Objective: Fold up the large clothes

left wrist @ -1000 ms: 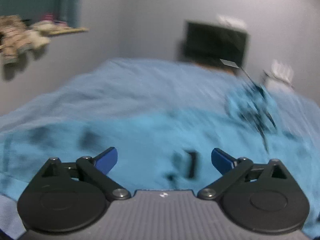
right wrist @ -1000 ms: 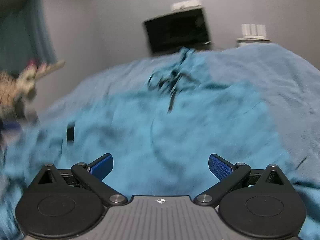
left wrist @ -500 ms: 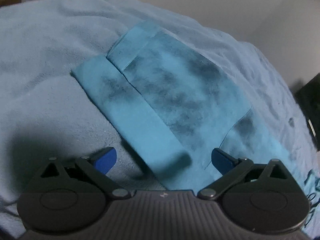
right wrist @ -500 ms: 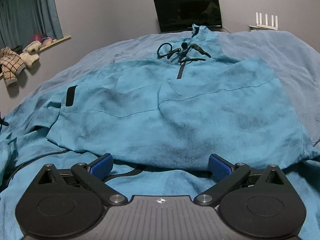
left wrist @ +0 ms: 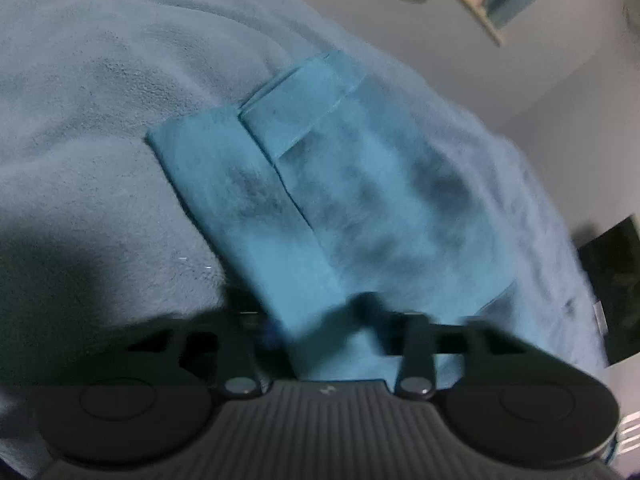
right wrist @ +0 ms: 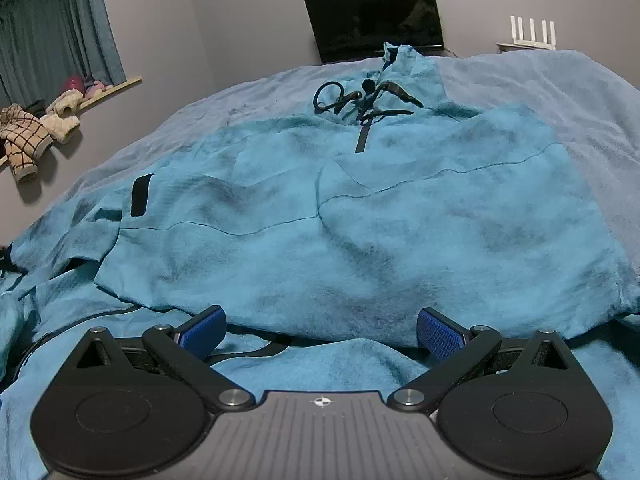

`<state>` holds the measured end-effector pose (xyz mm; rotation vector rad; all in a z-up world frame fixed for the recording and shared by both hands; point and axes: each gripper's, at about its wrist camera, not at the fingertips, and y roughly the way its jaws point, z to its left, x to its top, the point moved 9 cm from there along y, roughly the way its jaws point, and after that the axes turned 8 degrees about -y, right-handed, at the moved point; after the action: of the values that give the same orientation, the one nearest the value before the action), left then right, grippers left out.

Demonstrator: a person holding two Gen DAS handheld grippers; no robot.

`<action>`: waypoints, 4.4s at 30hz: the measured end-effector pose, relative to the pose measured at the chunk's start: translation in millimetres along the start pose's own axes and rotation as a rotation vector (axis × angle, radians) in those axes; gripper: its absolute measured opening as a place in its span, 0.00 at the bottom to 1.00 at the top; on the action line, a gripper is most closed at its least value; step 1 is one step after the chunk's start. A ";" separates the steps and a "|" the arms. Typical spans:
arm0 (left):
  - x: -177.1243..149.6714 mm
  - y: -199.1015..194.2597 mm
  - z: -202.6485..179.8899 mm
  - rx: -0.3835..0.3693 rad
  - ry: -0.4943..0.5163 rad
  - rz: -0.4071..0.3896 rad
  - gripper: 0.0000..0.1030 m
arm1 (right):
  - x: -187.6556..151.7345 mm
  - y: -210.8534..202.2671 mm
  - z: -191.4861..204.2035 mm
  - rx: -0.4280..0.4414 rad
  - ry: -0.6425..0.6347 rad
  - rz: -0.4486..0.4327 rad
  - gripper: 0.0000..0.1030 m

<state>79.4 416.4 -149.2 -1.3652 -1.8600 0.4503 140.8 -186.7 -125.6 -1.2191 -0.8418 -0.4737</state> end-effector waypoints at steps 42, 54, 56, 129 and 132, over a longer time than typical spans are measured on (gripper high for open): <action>-349.0 -167.5 -192.6 -0.696 1.130 0.543 0.71 | -3.3 14.7 3.9 0.047 0.032 0.019 1.00; -222.0 -93.6 -169.8 -0.315 0.967 0.121 0.71 | 46.7 -5.7 61.9 -0.025 -0.294 -0.029 0.97; -210.2 -75.1 -164.1 -0.248 0.956 0.093 0.71 | 61.1 -2.5 82.5 -0.024 -0.373 -0.034 0.97; -307.8 -70.1 -218.0 -0.554 1.118 0.236 0.71 | 95.7 36.1 -111.7 -0.227 -0.067 -0.113 0.50; -320.1 -60.4 -211.7 -0.518 1.145 0.276 0.71 | 83.0 53.4 -114.9 -0.263 -0.100 -0.023 0.47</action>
<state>240.7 67.6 -92.4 -1.6836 -0.8353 -0.6434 266.0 -269.7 -106.6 -1.4865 -0.8989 -0.5586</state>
